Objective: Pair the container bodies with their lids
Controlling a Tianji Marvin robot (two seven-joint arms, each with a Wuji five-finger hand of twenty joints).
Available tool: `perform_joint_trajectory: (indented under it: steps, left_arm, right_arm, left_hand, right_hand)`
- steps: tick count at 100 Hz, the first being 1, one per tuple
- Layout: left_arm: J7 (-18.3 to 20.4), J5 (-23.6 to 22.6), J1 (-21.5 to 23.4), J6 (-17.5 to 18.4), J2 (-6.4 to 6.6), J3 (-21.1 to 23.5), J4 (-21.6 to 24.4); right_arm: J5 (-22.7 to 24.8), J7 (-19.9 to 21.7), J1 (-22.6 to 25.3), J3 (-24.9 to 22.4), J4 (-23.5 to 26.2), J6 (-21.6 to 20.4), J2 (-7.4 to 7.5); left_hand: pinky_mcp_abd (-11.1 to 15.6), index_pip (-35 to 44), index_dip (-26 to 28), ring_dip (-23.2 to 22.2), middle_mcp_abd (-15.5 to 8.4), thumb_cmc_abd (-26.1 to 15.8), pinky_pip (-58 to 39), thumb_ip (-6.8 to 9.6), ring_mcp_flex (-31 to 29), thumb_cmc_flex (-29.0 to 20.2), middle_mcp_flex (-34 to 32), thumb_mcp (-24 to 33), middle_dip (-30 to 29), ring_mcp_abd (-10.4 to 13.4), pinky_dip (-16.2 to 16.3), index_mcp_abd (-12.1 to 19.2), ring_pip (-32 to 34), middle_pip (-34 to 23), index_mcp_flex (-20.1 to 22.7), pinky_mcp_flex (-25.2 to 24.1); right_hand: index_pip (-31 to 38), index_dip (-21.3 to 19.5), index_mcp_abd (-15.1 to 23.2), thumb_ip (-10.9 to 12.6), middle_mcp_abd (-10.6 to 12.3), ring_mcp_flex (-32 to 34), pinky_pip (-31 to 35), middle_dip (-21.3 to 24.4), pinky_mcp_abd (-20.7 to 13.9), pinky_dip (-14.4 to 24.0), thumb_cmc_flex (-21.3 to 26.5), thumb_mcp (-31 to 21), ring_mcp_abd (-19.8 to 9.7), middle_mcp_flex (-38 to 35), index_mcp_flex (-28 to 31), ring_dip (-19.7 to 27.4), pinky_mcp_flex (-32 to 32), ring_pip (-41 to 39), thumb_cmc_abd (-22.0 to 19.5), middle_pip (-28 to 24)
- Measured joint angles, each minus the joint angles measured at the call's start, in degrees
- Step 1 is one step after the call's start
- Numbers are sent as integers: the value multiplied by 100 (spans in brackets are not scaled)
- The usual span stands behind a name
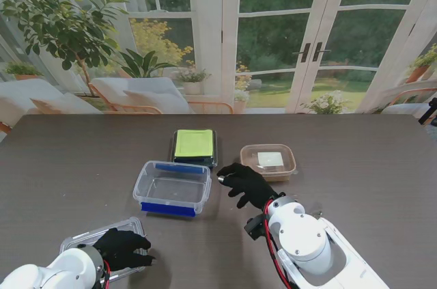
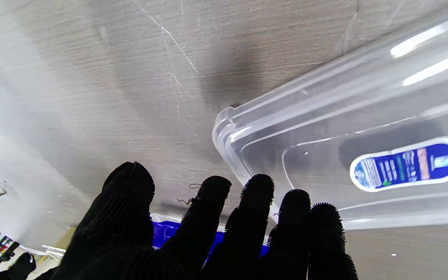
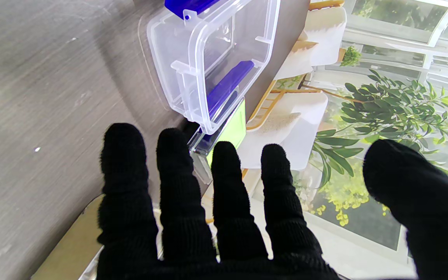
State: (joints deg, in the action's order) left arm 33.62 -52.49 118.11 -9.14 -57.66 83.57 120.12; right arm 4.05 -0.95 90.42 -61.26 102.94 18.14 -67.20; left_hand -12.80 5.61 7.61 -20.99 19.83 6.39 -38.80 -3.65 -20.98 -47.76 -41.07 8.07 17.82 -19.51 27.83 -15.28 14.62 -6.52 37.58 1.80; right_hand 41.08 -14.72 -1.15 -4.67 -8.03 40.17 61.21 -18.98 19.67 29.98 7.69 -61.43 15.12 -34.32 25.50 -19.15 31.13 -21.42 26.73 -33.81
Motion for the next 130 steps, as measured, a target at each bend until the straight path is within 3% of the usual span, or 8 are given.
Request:
perform_joint_trajectory:
  steps: [29,44,53,65,84,99,117,130]
  left_arm:
    - [174,-22,-33,-86,15,-28,51]
    - [140,84,-108,-82,35,-112,11]
    - [165,140,-174,-1,43,-128,-27]
    - [148,173,-145,135,38,-65,-27]
    - [-868,173,236,446,-73,279,4]
    - [-1347,224,543,455,-175,489,109]
    - [-1863,214,921,109,-281,645,229]
    - [-1973,256,911,-38,-317,659,112]
  right_arm:
    - [-32,-7,-4,-6,-1,1,-6]
    - [-38,-7,-4,-5,-1,1,-7]
    - [-38,-7,-3,-3,1,1,-7]
    - [-35,-4,-2,0,8,2,-6]
    - [-25,6,11,3,24,-5,-3]
    - [3,78,92,-15,97,-88,22]
    - [26,145,239,-36,212,-213,62]
    - [43,204,320,-37,267,-274,87]
  left_hand:
    - [35,122,22,-1,-140,-59,-68,0,-7,-4,-30,-61,-81,49,-26,2,4,70,269,4]
    - [36,155,34,-1,180,-59,-139,1,-25,-46,-111,-63,-73,50,-29,-17,65,-15,337,13]
    - [36,158,43,-1,200,-126,-207,0,-129,-63,-261,-66,9,52,-33,-18,69,-58,408,27]
    - [37,158,43,-1,-176,-126,-214,1,-160,-63,-358,-66,15,55,-38,-18,103,-64,408,74]
    - [39,217,48,-11,-289,-126,-427,1,-308,-63,-404,-66,-36,55,-88,-18,236,1,588,155]
    - [34,273,79,-78,-292,-126,-628,1,-461,-63,-498,-66,-11,55,-89,-21,367,-74,705,235]
    - [-19,316,87,-87,-235,-126,-650,1,-461,-63,-606,-66,-4,-1,-90,-59,373,-87,705,233]
    - [-72,298,87,-88,-190,-126,-652,1,-450,-63,-619,-66,-1,-47,-96,-76,373,-87,705,193]
  right_hand:
    - [0,0,0,0,0,0,0,0,0,0,0,0,0,0,0,0,0,0,0,0]
    - [0,0,-1,0,0,0,0,0,0,0,0,0,0,0,1,0,0,0,0,0]
    - [0,0,-1,0,0,0,0,0,0,0,0,0,0,0,1,0,0,0,0,0]
    - [0,0,-1,0,0,0,0,0,0,0,0,0,0,0,1,0,0,0,0,0]
    - [0,0,-2,0,0,0,0,0,0,0,0,0,0,0,1,0,0,0,0,0]
    - [0,0,-2,0,0,0,0,0,0,0,0,0,0,0,1,0,0,0,0,0]
    - [0,0,-2,0,0,0,0,0,0,0,0,0,0,0,1,0,0,0,0,0]
    - [0,0,-2,0,0,0,0,0,0,0,0,0,0,0,2,0,0,0,0,0]
